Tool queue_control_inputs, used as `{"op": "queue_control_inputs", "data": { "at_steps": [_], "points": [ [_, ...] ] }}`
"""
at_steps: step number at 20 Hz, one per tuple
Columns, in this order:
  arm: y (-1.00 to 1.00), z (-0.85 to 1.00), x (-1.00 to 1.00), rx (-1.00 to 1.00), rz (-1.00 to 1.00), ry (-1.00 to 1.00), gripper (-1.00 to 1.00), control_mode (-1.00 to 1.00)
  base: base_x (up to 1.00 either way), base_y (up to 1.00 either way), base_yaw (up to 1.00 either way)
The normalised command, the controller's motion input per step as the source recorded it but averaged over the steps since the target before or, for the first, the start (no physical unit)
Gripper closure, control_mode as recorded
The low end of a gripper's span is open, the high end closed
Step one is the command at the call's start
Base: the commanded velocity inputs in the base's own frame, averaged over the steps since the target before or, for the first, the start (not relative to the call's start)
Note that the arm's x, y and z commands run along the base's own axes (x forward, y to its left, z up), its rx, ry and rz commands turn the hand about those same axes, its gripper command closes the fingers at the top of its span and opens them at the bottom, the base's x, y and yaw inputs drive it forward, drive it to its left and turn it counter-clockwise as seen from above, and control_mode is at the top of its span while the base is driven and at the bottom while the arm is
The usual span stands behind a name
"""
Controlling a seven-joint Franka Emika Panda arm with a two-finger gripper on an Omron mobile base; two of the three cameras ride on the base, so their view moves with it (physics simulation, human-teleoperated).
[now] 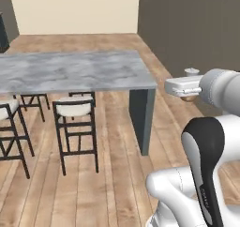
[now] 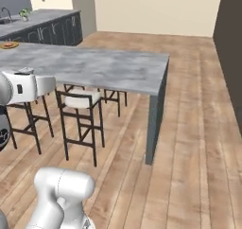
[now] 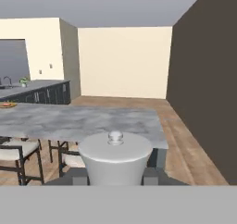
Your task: Retrieve the shaker from the cabinet and place it next the steak on a plate on the dining table.
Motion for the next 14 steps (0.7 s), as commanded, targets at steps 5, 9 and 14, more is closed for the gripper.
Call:
{"op": "queue_control_inputs", "data": {
  "at_steps": [5, 9, 14],
  "points": [
    [0.0, 0.0, 0.0, 0.0, 0.0, 0.0, 1.0, 1.0, 0.0, -1.0, 0.46],
    [0.0, 0.0, 0.0, 0.0, 0.0, 0.0, 1.0, 1.0, 0.0, -0.99, 0.52],
    [0.0, 0.0, 0.0, 0.0, 0.0, 0.0, 1.0, 1.0, 0.0, -0.82, 0.6]
  ]
}}
